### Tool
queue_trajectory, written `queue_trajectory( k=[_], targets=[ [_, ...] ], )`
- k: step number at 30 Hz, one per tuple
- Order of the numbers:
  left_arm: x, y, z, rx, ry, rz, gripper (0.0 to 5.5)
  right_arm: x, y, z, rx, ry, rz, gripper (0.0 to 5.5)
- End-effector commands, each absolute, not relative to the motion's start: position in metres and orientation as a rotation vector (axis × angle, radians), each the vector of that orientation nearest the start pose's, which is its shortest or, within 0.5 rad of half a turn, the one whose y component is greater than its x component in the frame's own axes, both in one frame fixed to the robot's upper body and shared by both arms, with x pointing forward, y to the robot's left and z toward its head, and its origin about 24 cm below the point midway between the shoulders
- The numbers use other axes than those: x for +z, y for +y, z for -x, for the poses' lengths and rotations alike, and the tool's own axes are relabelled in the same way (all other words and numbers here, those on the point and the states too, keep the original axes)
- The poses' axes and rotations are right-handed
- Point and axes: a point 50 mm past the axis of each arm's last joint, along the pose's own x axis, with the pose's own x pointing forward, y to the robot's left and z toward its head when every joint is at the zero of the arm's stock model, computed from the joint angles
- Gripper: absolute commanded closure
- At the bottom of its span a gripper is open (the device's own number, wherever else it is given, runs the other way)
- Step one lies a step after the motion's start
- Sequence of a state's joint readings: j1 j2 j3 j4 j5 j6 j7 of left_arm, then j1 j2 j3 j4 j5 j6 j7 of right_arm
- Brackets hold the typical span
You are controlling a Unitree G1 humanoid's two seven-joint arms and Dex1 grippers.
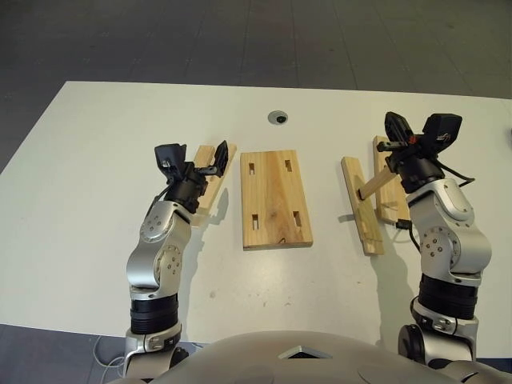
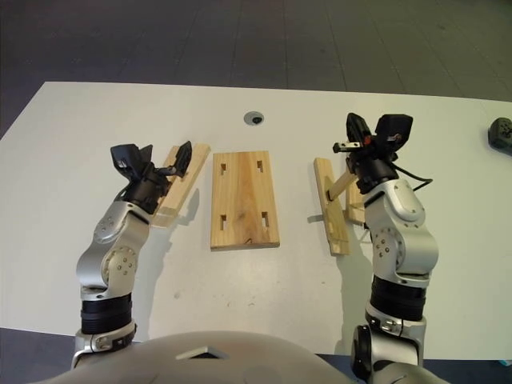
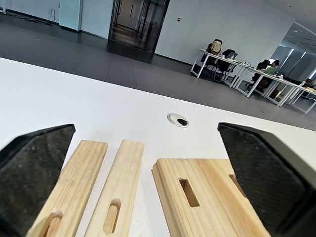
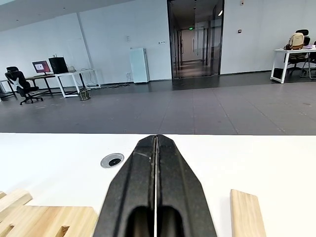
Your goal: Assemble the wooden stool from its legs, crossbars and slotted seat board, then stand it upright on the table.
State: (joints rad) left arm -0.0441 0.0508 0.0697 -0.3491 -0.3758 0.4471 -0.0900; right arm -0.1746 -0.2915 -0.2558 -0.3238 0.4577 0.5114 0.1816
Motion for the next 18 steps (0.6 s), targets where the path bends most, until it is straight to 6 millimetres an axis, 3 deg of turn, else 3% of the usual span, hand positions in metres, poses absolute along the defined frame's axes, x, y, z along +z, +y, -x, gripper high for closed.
queue_trajectory(
  k=[1, 10, 14, 18],
  targets=[
    [0.094, 0.151, -0.254, -0.179, 0.047, 0.283, 0.12, 0.106, -0.218, -0.275, 0.134, 0.196, -0.110, 5.50],
    [0.094, 0.154, -0.256, -0.173, 0.046, 0.271, 0.12, 0.104, -0.215, -0.273, 0.141, 0.231, -0.110, 5.50],
    [0.093, 0.153, -0.255, -0.175, 0.050, 0.272, 0.12, 0.150, -0.210, -0.280, 0.174, -0.078, -0.290, 5.50],
    [0.092, 0.152, -0.255, -0.176, 0.051, 0.276, 0.12, 0.168, -0.214, -0.283, 0.162, -0.188, -0.291, 5.50]
  ],
)
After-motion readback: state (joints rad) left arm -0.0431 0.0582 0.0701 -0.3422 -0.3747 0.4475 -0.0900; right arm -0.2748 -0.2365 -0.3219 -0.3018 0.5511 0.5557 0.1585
